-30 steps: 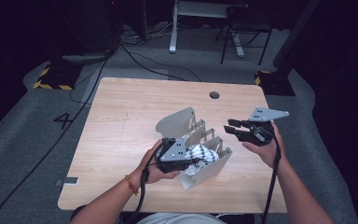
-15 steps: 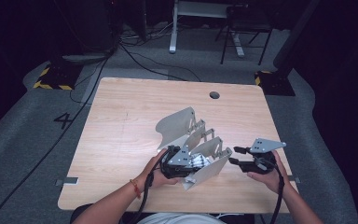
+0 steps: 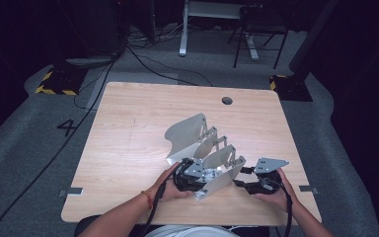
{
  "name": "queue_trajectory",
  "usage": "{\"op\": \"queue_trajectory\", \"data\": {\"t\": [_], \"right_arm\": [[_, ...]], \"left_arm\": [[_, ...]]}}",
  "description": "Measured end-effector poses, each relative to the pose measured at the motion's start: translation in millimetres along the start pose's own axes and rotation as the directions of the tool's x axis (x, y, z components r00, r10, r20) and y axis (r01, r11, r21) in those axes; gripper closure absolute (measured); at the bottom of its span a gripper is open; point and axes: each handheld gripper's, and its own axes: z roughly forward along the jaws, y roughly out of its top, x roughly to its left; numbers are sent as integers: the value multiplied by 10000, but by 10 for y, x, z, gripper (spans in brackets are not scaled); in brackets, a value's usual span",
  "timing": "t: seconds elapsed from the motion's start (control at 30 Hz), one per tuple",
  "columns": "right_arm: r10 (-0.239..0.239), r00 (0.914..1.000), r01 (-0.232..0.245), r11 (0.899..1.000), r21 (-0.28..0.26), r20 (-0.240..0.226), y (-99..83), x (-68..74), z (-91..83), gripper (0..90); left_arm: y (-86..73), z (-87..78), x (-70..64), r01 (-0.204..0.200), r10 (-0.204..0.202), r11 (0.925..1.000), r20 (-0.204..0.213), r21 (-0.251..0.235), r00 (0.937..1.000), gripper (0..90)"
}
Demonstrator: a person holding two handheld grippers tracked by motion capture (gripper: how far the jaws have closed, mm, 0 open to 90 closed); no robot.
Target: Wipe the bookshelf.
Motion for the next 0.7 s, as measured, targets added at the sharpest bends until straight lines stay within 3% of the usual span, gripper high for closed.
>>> {"op": "queue_trajectory", "data": {"t": [0.1, 0.2, 0.3, 0.47, 0.6, 0.7], "right_arm": [[35, 10000, -36, 9996, -272, -22, 9, 5, 1, 458], [28, 10000, -26, 9994, -332, 63, 5, 6, 3, 459], [14, 9997, -4, 9990, -438, 232, 1, 2, 10, 475], [156, 9986, -121, 9976, -689, 496, 24, -28, 24, 493], [159, 9982, -107, 9961, -871, 583, 69, -18, 33, 493], [72, 9980, -14, 9958, -918, 623, 110, 10, 54, 493]], "left_arm": [[74, -46, 18, 44, -44, 9992, 1, -396, 10000, 804], [183, -139, 21, -156, 150, 9964, -86, -830, 9999, 804], [301, -248, -12, -500, 459, 9894, -331, -1360, 9984, 806], [495, -386, -26, -690, 556, 9781, -730, -1966, 9958, 805], [670, -455, -20, -989, 753, 9707, -1133, -2192, 9907, 805], [775, -465, -16, -1205, 917, 9692, -1394, -2149, 9860, 804]]}}
